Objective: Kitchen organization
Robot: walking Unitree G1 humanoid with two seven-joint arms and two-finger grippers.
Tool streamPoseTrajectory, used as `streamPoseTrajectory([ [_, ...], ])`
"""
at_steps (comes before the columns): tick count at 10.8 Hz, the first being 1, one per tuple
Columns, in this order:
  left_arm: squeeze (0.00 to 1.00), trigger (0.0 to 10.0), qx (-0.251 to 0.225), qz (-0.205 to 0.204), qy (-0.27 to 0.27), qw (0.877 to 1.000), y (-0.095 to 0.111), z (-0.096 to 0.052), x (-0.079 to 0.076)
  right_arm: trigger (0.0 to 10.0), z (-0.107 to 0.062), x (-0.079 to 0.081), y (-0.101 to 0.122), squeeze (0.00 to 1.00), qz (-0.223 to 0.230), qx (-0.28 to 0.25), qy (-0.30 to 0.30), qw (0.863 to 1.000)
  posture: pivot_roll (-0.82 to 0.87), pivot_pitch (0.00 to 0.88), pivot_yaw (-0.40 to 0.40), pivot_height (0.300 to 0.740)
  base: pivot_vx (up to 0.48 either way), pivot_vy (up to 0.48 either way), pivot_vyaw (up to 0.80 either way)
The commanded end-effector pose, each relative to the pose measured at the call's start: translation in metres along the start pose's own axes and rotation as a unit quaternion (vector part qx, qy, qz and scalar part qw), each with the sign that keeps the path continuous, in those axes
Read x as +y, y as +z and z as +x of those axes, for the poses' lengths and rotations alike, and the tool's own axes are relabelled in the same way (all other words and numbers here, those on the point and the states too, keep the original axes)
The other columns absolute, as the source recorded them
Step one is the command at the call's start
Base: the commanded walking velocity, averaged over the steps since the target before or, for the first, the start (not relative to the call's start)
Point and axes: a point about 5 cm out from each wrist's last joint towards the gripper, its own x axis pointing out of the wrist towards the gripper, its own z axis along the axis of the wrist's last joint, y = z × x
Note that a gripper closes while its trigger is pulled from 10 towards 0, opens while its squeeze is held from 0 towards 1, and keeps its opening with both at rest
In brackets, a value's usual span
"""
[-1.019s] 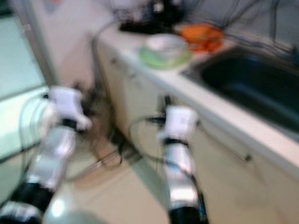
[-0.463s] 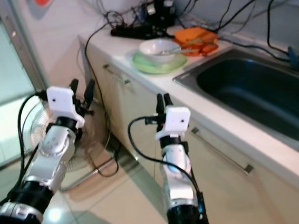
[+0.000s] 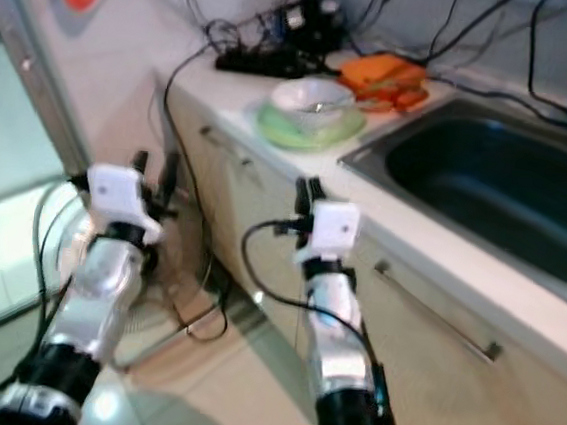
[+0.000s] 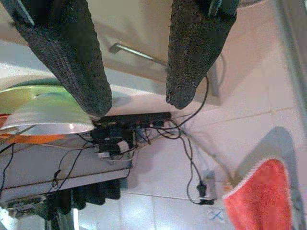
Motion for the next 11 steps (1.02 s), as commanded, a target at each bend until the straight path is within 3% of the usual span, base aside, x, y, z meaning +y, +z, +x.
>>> streamPoseTrajectory([
  [1, 0.0, 10.0, -0.006, -0.003, -0.007, 1.0, 0.0024, 0.0015, -0.006, 10.0, 0.0007, -0.0049, 0.0007, 0.0, -0.003, -0.001, -0.005, 1.0, 0.04, 0.0, 0.106, 0.74, 0.345, 0.0, 0.0],
  [3, 0.0, 10.0, -0.007, -0.003, -0.006, 1.0, 0.0027, 0.0019, -0.0054, 10.0, 0.001, -0.0042, 0.0009, 0.0, -0.002, -0.001, -0.004, 1.0, 0.04, 0.0, 0.106, 0.74, 0.343, 0.0, 0.0],
  [9, 0.0, 10.0, -0.006, -0.003, -0.008, 1.0, 0.0024, 0.0014, -0.0056, 10.0, 0.0009, -0.003, -0.0007, 0.0, 0.001, 0.006, -0.002, 1.0, 0.04, 0.0, 0.108, 0.74, 0.344, 0.0, -0.8],
  [11, 0.0, 10.0, -0.006, -0.003, -0.009, 1.0, 0.0023, 0.0009, -0.0057, 10.0, 0.0004, -0.003, -0.0002, 0.0, 0.001, 0.002, -0.003, 1.0, 0.04, 0.0, 0.108, 0.74, 0.343, 0.0, 0.0],
])
